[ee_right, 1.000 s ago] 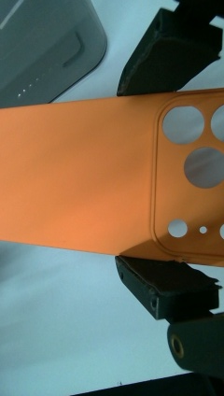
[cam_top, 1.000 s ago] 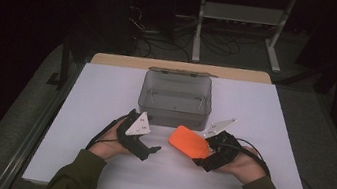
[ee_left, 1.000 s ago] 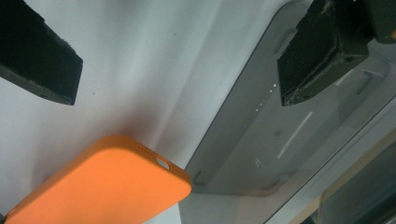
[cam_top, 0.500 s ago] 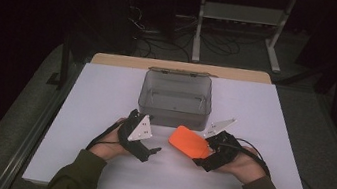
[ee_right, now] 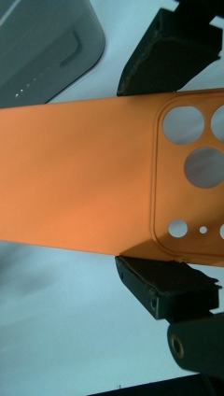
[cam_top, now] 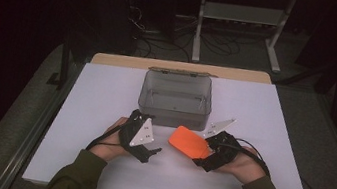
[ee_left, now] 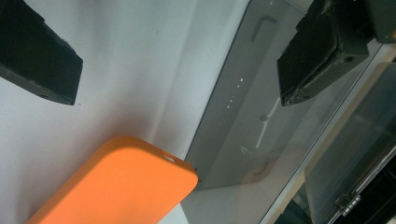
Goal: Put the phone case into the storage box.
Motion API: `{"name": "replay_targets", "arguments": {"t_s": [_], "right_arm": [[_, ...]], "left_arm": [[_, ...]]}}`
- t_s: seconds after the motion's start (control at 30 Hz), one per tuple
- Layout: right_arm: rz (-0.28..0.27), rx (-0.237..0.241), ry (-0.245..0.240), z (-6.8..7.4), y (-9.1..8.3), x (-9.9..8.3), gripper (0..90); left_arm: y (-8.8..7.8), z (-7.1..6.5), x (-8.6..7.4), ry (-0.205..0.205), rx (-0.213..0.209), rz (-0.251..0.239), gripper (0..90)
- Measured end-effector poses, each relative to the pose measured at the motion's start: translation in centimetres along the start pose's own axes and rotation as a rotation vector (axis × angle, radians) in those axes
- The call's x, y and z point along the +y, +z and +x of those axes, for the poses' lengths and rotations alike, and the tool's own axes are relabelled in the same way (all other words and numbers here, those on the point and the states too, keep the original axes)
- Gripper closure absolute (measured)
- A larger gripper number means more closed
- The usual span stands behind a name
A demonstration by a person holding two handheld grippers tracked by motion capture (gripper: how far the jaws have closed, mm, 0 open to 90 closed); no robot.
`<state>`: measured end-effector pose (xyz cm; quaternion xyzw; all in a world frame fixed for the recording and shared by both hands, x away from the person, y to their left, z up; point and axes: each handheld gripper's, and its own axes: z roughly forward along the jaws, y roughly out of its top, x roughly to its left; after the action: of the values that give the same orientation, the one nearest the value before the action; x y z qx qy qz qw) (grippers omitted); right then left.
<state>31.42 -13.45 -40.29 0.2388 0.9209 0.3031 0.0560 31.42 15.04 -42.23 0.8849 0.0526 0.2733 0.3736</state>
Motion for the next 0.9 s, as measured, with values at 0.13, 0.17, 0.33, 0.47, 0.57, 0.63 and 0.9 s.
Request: {"name": "replay_targets", "arguments": {"t_s": [0.13,0.17,0.33,0.47,0.57,0.63,0.9], "right_arm": [[0.000,-0.001,0.000,-0.02,0.02,-0.01,15.4],[0.000,-0.001,0.000,-0.01,0.01,-0.01,15.4],[0.001,-0.002,-0.001,-0.01,0.02,-0.01,15.4],[0.000,-0.002,0.001,0.02,0.06,-0.01,15.4],[0.000,-0.002,0.001,0.01,0.08,0.00,15.3],[0.000,-0.002,0.002,0.02,0.09,-0.01,15.4],[0.003,-0.001,0.000,0.00,0.10,-0.01,15.3]], "left_arm": [[0.03,-0.17,0.07,0.026,0.010,0.006,0.0],[0.04,-0.19,0.08,0.033,0.013,0.007,0.0],[0.07,-0.32,0.11,0.057,0.029,0.006,0.0],[0.12,-0.47,0.18,0.092,0.047,0.013,0.0],[0.14,-0.61,0.28,0.114,0.055,0.018,0.0],[0.15,-0.67,0.32,0.129,0.060,0.022,0.0],[0.22,-0.87,0.31,0.163,0.078,0.028,0.0]]}}
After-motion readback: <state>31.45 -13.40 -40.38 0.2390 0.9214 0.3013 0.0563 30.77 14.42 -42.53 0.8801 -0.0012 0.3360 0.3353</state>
